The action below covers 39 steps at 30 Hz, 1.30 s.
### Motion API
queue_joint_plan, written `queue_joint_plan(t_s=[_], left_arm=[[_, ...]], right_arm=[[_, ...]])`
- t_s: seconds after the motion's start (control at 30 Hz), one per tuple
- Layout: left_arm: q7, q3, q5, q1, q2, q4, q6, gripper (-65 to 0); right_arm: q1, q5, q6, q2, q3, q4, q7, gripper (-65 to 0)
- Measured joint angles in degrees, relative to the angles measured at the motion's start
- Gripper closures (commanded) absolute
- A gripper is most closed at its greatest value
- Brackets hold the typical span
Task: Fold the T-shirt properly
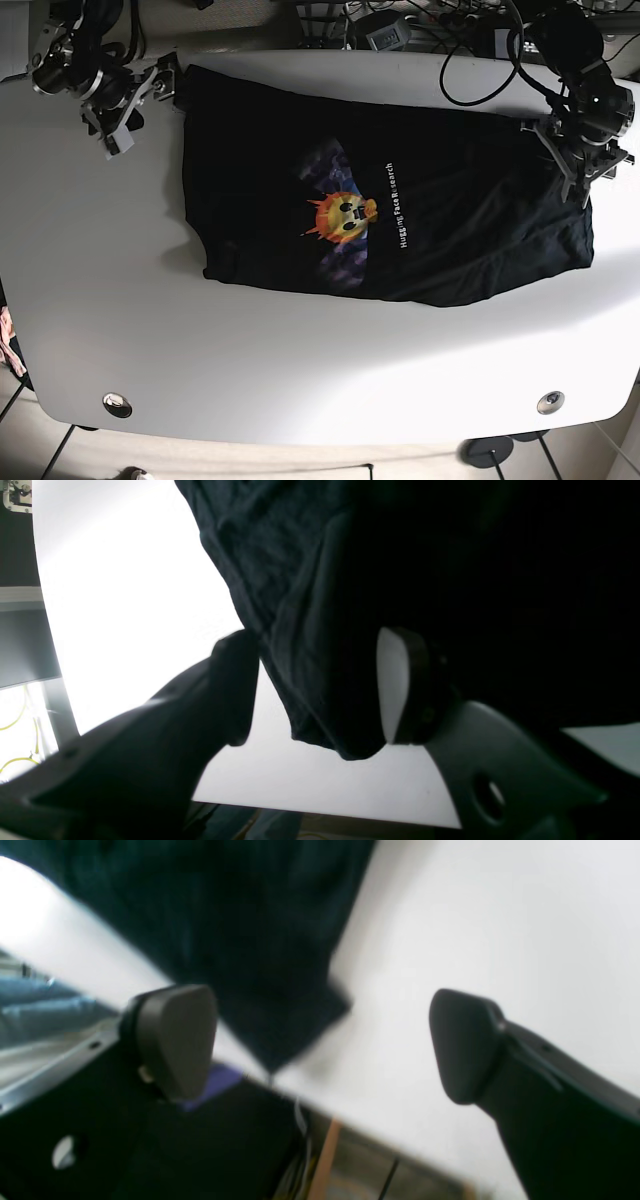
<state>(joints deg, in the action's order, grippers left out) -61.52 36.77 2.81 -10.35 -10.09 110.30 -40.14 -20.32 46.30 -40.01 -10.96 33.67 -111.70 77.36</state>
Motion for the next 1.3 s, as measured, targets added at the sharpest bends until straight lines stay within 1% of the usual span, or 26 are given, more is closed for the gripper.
queue_joint_plan(t_s=[0.03, 0.07, 0.13, 0.2, 0.23, 0.3, 0.33, 0.43, 0.47, 0.5, 0.57, 0.63, 0.67, 0.7, 0.77, 0.83, 0.93, 0.97, 1.03, 1.1, 1.13, 1.17, 1.2, 1.23, 1.3], left_arm=[[0.0, -0.1, 0.0, 0.0, 0.0, 0.0, 0.0, -35.1], [0.0, -0.1, 1.0, 0.2, 0.0, 0.0, 0.0, -35.1], [0.0, 0.0, 4.9, 0.3, 0.0, 0.0, 0.0, -35.1], [0.0, 0.0, 7.6, 0.4, -0.1, 0.0, 0.0, -35.1], [0.0, 0.1, 7.4, 0.4, -0.2, 0.1, 0.0, -35.1], [-0.1, 0.0, 7.4, 0.4, 0.0, 0.1, 0.0, -35.0], [-0.2, -0.1, 7.4, 0.4, 0.0, 0.1, 0.0, -35.0], [-0.2, -0.1, 7.4, 0.5, -0.1, 0.1, 0.0, -35.0], [-0.2, -0.1, 7.4, 0.5, -0.1, 0.1, 0.0, -35.0], [-0.2, -0.1, 7.4, 0.5, -0.1, 0.1, 0.0, -35.0], [-0.2, -0.1, 7.4, 0.5, -0.1, 0.1, 0.0, -35.0], [-0.2, -0.1, 7.5, 0.5, 0.0, 0.1, 0.0, -35.0], [-0.2, -0.1, 7.5, 0.5, 0.0, 0.1, 0.0, -35.0], [-0.2, -0.1, 7.4, 0.5, -0.1, 0.1, 0.0, -35.0], [-0.4, 0.0, 7.3, 1.4, 0.0, 0.1, 0.0, -35.0], [-0.1, 0.0, 7.4, 2.6, 0.0, 0.1, 0.0, -35.0], [-0.2, 0.0, 7.3, 2.7, -0.1, 0.2, 0.0, -35.0], [-0.3, 0.1, 7.1, 3.0, -0.1, 0.2, 0.0, -35.0], [-0.5, 0.3, 6.6, 4.7, -0.2, 0.2, 0.0, -35.0], [0.0, 0.2, 3.8, 6.2, -0.1, 0.2, 0.0, -35.1], [-0.2, 0.3, 2.7, 6.5, -0.1, 0.2, 0.0, -35.1], [-0.5, 0.3, 2.3, 6.8, -0.1, 0.2, 0.0, -35.1], [-0.5, 0.3, 2.3, 7.2, -0.1, 0.2, 0.0, -35.1], [-0.4, 0.3, 2.4, 7.7, -0.1, 0.1, 0.0, -35.1], [-0.2, 0.3, 2.4, 8.7, -0.1, 0.1, 0.0, -35.4]], right_arm=[[2.1, -0.2, 0.0, 0.0, 0.0, 0.0, 0.0, -65.0], [4.6, -1.0, -0.02, 0.5, 0.0, 0.1, 0.0, -65.0], [10.1, -1.0, 0.07, 1.6, -0.1, 2.3, -0.2, -65.0], [16.3, -1.6, 0.0, 2.4, -0.3, 8.0, -0.2, -65.0], [20.8, -4.2, 0.04, 2.5, -0.3, 12.5, -0.1, -65.0], [26.6, -6.6, 0.09, 2.4, -0.2, 19.2, -0.8, -65.0], [29.2, -8.0, 0.13, 2.3, -0.9, 22.5, -2.2, -64.8], [35.3, -11.0, 0.33, 1.8, -7.0, 31.8, -9.4, -64.8], [37.4, -12.9, 0.04, 1.8, -8.4, 35.3, -11.6, -64.8], [40.1, -16.1, 0.13, 1.5, -9.6, 40.6, -14.7, -64.8], [43.8, -19.9, 0.37, 1.0, -11.3, 49.5, -20.7, -64.8], [47.0, -22.6, 0.59, 0.9, -13.0, 57.1, -25.7, -64.8], [48.2, -23.6, 0.55, 1.0, -13.7, 59.7, -27.3, -64.8], [49.3, -24.0, 0.55, 1.1, -14.3, 62.3, -28.9, -64.8], [50.8, -24.2, 0.46, 1.5, -14.5, 69.0, -34.3, -64.8], [51.4, -23.4, -0.11, 2.0, -14.4, 71.8, -36.8, -64.8], [52.0, -23.6, -0.04, 3.9, -14.4, 73.0, -38.4, -64.0], [51.8, -23.6, -0.09, 4.5, -14.4, 73.1, -38.8, -60.7], [51.6, -23.6, -0.09, 5.2, -14.4, 73.2, -38.5, -50.6], [51.2, -23.6, -0.07, 5.0, -14.4, 73.2, -37.9, -41.9], [50.7, -23.6, -0.07, 4.9, -14.4, 73.0, -38.0, -39.2], [50.3, -23.5, -0.09, 4.7, -14.4, 72.9, -38.2, -36.5], [50.1, -23.4, -0.09, 4.7, -14.4, 72.8, -38.3, -32.0], [49.9, -23.4, -0.09, 4.6, -14.4, 72.8, -38.2, -26.2], [49.8, -23.8, -0.04, 4.1, -14.4, 72.9, -37.7, -10.6]])
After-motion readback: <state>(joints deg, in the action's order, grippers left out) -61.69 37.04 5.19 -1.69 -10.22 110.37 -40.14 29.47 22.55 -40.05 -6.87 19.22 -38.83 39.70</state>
